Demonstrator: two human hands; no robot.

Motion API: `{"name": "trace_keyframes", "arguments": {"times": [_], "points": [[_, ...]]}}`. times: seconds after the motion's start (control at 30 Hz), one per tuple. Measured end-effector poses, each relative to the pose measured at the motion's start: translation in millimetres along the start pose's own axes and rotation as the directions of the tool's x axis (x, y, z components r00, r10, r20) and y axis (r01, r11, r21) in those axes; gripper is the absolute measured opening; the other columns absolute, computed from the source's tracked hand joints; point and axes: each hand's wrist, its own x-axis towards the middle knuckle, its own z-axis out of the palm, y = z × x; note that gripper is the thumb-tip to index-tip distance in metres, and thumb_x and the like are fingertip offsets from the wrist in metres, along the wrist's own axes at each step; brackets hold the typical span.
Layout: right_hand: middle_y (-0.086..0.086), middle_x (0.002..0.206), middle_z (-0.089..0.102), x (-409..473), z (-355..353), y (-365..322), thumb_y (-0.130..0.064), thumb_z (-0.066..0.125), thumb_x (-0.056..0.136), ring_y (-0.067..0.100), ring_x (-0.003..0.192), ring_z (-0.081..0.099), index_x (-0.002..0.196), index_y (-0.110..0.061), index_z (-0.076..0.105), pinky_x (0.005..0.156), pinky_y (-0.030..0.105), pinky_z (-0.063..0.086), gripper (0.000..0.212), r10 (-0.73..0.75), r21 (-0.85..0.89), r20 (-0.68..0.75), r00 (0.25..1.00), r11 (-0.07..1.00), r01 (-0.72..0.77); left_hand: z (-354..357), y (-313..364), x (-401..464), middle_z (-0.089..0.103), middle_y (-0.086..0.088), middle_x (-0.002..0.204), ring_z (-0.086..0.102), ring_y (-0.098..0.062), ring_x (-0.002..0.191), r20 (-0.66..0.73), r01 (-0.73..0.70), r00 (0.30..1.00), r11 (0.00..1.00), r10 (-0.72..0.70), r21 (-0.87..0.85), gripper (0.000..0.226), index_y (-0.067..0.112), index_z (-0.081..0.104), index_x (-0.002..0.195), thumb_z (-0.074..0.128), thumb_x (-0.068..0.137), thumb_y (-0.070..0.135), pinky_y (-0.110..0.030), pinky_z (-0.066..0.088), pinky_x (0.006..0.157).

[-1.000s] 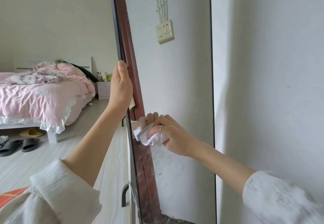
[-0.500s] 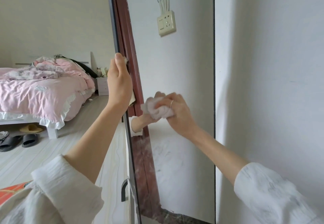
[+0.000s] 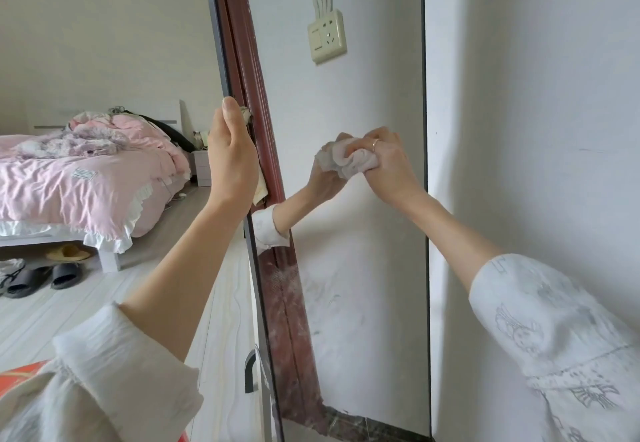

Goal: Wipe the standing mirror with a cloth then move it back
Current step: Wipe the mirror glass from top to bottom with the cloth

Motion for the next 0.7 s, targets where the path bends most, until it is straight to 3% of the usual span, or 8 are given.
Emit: {"name": "trace_keyframes", "arguments": {"times": [0.1, 0.2, 0.37, 0.47, 0.57, 0.7], "points": [[0.000, 0.095, 0.046, -9, 8, 8, -0.004, 0.056, 0.085, 0.019, 0.097, 0.039, 0.097, -0.016, 0.072, 0.085, 0.024, 0.033, 0.024, -0.015, 0.034, -0.045, 0.999, 0.999, 0.017, -2, -4, 2, 0.025, 0.022, 0.072, 0.034, 0.026, 0.053, -0.007, -0.006, 1.000, 1.000, 0.006, 0.004, 0.031, 0.040, 0.025, 0.072, 0.019, 0.102, 0.032, 0.004, 0.030, 0.059], [0.009, 0.095, 0.053, -46, 22, 32, 0.002, 0.060, 0.082, 0.026, 0.097, 0.046, 0.088, -0.011, 0.073, 0.084, 0.024, 0.034, 0.019, -0.043, -0.025, -0.031, 0.999, 0.999, 0.042, -4, -7, 4, 0.025, 0.021, 0.073, 0.034, 0.025, 0.053, -0.009, -0.021, 1.000, 1.000, 0.021, -0.004, 0.031, 0.039, 0.026, 0.073, 0.019, 0.102, 0.032, 0.002, 0.032, 0.060], [0.001, 0.097, 0.052, -119, 34, 63, 0.008, 0.060, 0.080, 0.026, 0.103, 0.044, 0.081, -0.012, 0.073, 0.091, 0.019, 0.030, 0.024, 0.081, 0.007, 0.209, 0.975, 0.996, -0.084, -6, -5, 3, 0.022, 0.023, 0.071, 0.033, 0.027, 0.049, -0.026, -0.011, 1.000, 1.000, 0.011, -0.015, 0.031, 0.041, 0.022, 0.072, 0.020, 0.102, 0.033, 0.005, 0.028, 0.055], [0.003, 0.095, 0.051, -123, 21, 65, 0.013, 0.055, 0.077, 0.026, 0.104, 0.044, 0.082, -0.012, 0.074, 0.088, 0.005, 0.025, 0.032, 0.073, -0.082, 0.314, 0.947, 0.995, -0.050, -4, -3, 2, 0.022, 0.022, 0.071, 0.033, 0.027, 0.049, -0.030, -0.012, 0.999, 1.000, 0.011, -0.013, 0.031, 0.041, 0.022, 0.072, 0.020, 0.102, 0.032, 0.006, 0.028, 0.056], [0.010, 0.103, 0.053, -96, 1, 57, 0.015, 0.049, 0.077, 0.027, 0.106, 0.045, 0.089, -0.010, 0.072, 0.086, 0.018, 0.032, 0.036, 0.049, -0.181, 0.350, 0.935, 0.983, 0.017, -1, -2, 0, 0.023, 0.022, 0.072, 0.033, 0.028, 0.051, -0.014, -0.026, 1.000, 1.000, 0.026, 0.002, 0.031, 0.040, 0.023, 0.072, 0.019, 0.102, 0.031, 0.007, 0.028, 0.057], [0.016, 0.109, 0.057, -36, -17, 36, 0.017, 0.047, 0.075, 0.031, 0.109, 0.045, 0.088, -0.002, 0.070, 0.091, 0.026, 0.037, 0.033, -0.095, -0.275, 0.189, 0.977, 0.950, 0.145, 1, -4, 1, 0.027, 0.018, 0.072, 0.036, 0.019, 0.053, -0.027, -0.024, 0.999, 0.999, 0.025, 0.034, 0.033, 0.030, 0.032, 0.072, 0.019, 0.101, 0.033, 0.001, 0.032, 0.060]]}}
